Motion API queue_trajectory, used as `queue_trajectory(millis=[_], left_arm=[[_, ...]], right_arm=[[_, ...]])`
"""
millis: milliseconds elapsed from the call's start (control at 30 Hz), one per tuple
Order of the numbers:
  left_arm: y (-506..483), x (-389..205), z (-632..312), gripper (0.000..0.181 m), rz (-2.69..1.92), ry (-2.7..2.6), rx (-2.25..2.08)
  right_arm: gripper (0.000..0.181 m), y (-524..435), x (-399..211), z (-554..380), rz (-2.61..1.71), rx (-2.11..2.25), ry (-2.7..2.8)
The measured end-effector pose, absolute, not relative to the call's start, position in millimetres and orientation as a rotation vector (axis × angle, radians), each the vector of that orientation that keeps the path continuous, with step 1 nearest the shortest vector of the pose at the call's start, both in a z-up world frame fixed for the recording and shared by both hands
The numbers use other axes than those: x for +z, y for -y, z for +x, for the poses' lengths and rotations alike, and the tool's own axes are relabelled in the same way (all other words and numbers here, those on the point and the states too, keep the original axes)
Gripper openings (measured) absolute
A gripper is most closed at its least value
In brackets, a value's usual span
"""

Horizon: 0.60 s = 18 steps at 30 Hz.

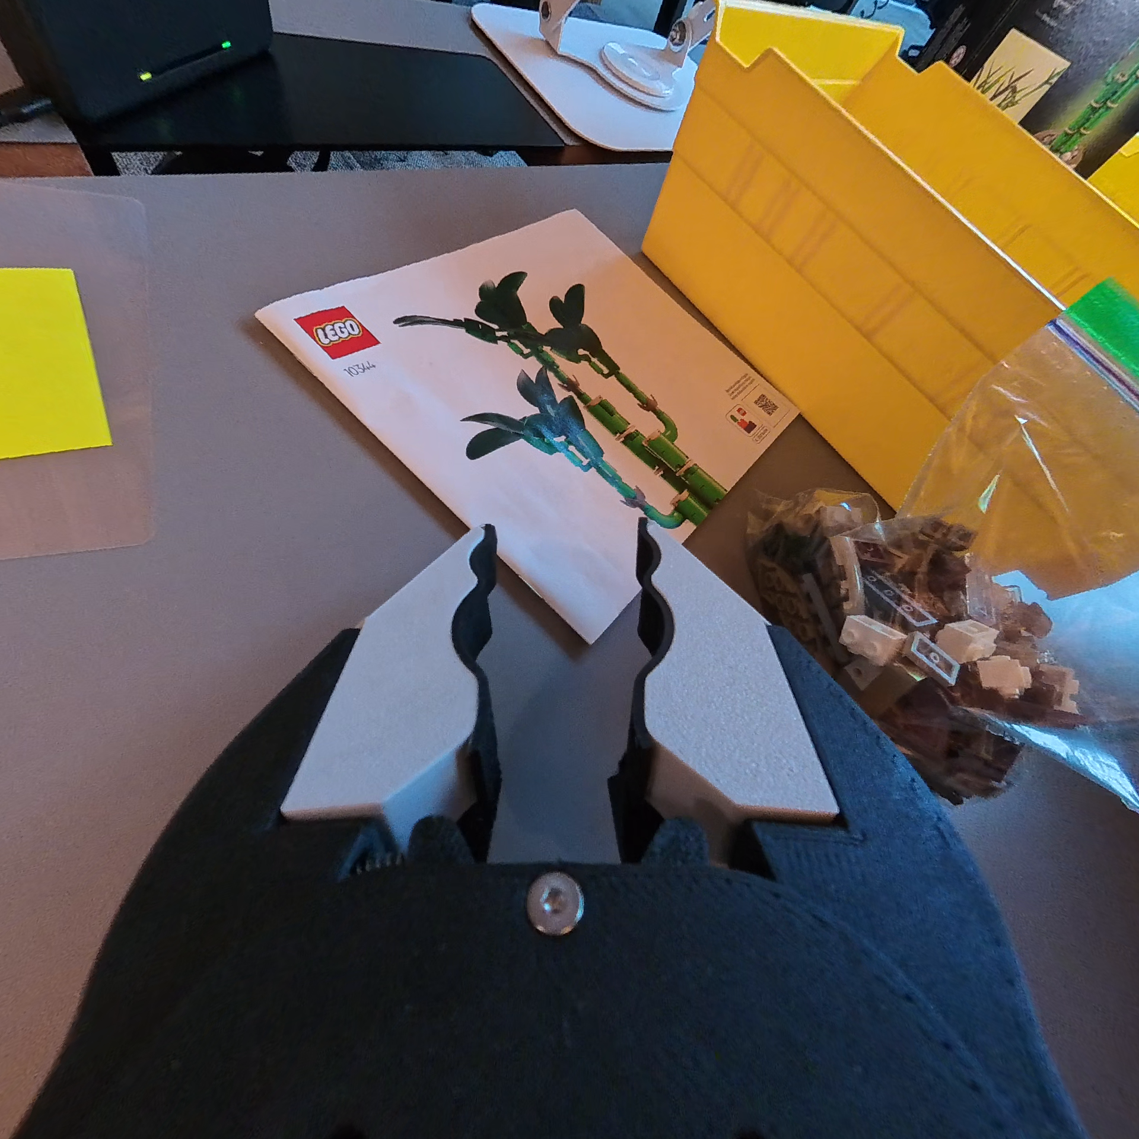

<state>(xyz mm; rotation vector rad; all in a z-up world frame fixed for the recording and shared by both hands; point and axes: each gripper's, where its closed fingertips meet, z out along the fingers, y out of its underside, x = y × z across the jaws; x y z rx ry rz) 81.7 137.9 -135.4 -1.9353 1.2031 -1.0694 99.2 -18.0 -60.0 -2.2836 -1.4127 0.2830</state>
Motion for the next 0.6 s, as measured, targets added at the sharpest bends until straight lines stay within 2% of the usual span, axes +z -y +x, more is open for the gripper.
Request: queue_trajectory(millis=[100,133,167,267,367,433,600], left_arm=[[-139,-134,81,0.044,-1.933,-1.194,-1.076],[-139,-133,81,0.044,-1.932,-1.192,-1.079],[-139,-132,81,0.044,-1.930,-1.191,-1.081],[-139,-131,81,0.044,-1.926,-1.192,-1.082],[-138,-134,82,0.044,-1.935,-1.196,-1.086],[-136,-135,83,0.044,-1.939,-1.205,-1.088],[-135,-135,84,0.045,-1.931,-1.215,-1.075]], right_arm=[[0.009,7,-86,105,-2.354,0.151,1.459],[0.018,6,-86,105,-2.357,0.147,1.447],[0.029,5,-80,107,-2.358,0.144,1.421],[0.030,6,-40,128,-2.281,0.138,1.302],[0.029,-5,-9,209,-2.299,0.027,0.976],[0.036,-5,-29,265,-2.438,0.055,0.776],[0.030,-3,-114,347,-2.821,-0.176,0.636]])
